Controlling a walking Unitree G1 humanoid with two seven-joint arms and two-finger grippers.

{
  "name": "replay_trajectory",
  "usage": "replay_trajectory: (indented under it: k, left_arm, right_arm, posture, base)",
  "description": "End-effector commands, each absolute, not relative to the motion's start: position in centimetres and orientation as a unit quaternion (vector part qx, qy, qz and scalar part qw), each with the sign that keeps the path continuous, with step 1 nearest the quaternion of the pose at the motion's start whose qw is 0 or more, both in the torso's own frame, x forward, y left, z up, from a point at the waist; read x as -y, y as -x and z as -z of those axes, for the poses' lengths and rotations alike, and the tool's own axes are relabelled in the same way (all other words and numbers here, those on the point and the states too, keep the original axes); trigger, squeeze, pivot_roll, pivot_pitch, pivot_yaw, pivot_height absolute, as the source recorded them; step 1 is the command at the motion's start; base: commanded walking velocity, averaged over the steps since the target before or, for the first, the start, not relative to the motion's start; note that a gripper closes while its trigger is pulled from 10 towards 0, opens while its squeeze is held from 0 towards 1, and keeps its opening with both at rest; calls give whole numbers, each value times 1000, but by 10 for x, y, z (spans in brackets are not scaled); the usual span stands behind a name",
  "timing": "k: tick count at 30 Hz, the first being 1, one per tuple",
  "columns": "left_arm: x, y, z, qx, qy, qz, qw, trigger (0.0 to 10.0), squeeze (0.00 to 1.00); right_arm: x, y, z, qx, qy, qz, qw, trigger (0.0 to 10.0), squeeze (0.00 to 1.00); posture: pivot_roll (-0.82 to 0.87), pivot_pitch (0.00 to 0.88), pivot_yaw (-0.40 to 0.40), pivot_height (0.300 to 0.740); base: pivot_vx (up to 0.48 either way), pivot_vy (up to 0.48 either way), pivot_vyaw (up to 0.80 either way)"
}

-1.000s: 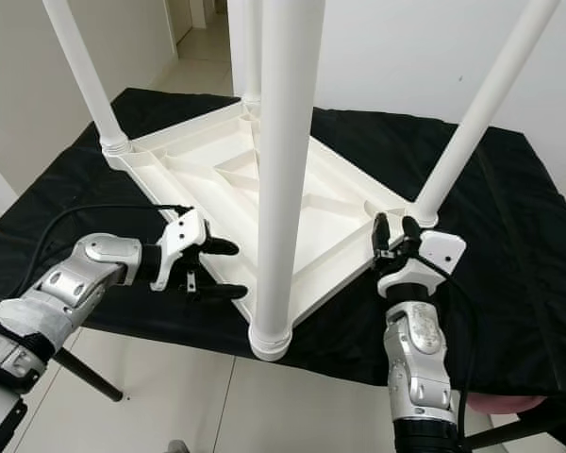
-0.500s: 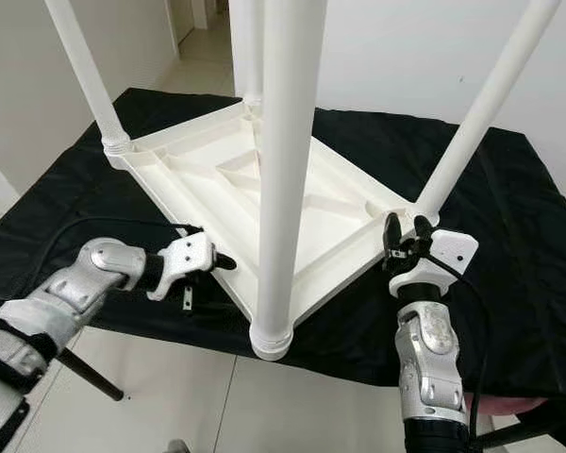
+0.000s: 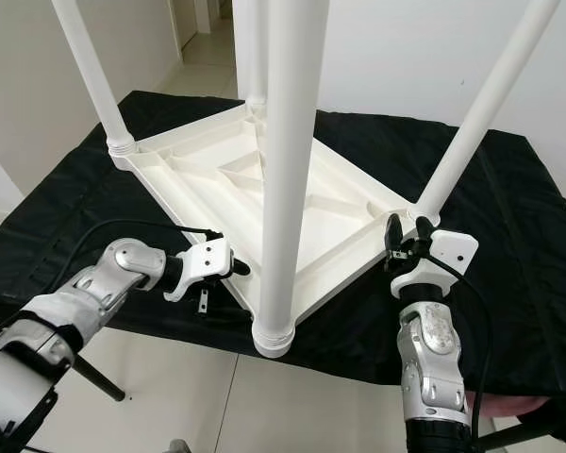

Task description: Building children table

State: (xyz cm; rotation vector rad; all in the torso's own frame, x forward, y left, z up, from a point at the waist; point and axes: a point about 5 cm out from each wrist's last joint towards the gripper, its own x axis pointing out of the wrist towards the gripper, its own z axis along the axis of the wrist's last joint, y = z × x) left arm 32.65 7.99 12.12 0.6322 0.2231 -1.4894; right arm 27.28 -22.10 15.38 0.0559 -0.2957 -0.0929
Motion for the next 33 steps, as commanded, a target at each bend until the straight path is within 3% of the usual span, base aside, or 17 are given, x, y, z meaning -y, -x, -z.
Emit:
replay_trajectory:
  k: [1,3,4,5,6,7,8,22,28,33]
  left_arm:
    - [-80,-325,-118,-111,-287,679,667,10000,0]
    - [-80,-324,-118,-113,-287,684,661,10000,0]
    - [-81,-324,-117,-117,-282,689,658,8039,0]
    - [-81,-323,-117,-115,-280,693,654,3765,0]
    - [-81,-323,-117,-116,-278,695,652,2588,0]
    - [-81,-323,-117,-116,-278,695,652,2588,0]
    - [-81,-322,-116,-118,-276,697,651,235,0]
    - [-83,-322,-113,-116,-266,695,658,0,0]
    - [-84,-323,-112,-111,-257,683,674,0,0]
    - [-86,-329,-112,-101,-250,648,712,0,0]
  right_arm:
    - [221,-270,-152,141,-27,48,988,10000,0]
    - [221,-270,-152,141,-27,49,989,10000,0]
    - [222,-270,-152,140,-26,50,989,10000,0]
    - [222,-269,-151,140,-25,51,989,10000,0]
    - [222,-268,-151,139,-25,52,989,10000,0]
    - [222,-268,-151,139,-25,52,989,10000,0]
    - [223,-268,-151,139,-24,53,989,10000,0]
    - [223,-269,-149,134,-23,56,989,10000,0]
    - [224,-269,-149,134,-21,57,989,10000,0]
    - [224,-269,-149,133,-21,70,988,10000,0]
  posture:
    - [-138,0,45,740]
    - [-138,0,45,740]
    - [-139,0,47,740]
    - [-141,0,51,740]
    - [-141,0,51,740]
    - [-141,0,51,740]
    - [-141,0,52,740]
    - [-133,0,47,740]
    - [-131,0,43,740]
    - [-133,0,41,740]
  base:
    - [0,0,0]
    - [0,0,0]
    - [0,0,0]
    - [0,0,0]
    - [0,0,0]
    - [0,0,0]
    - [0,0,0]
    - [0,0,0]
    - [0,0,0]
    - [0,0,0]
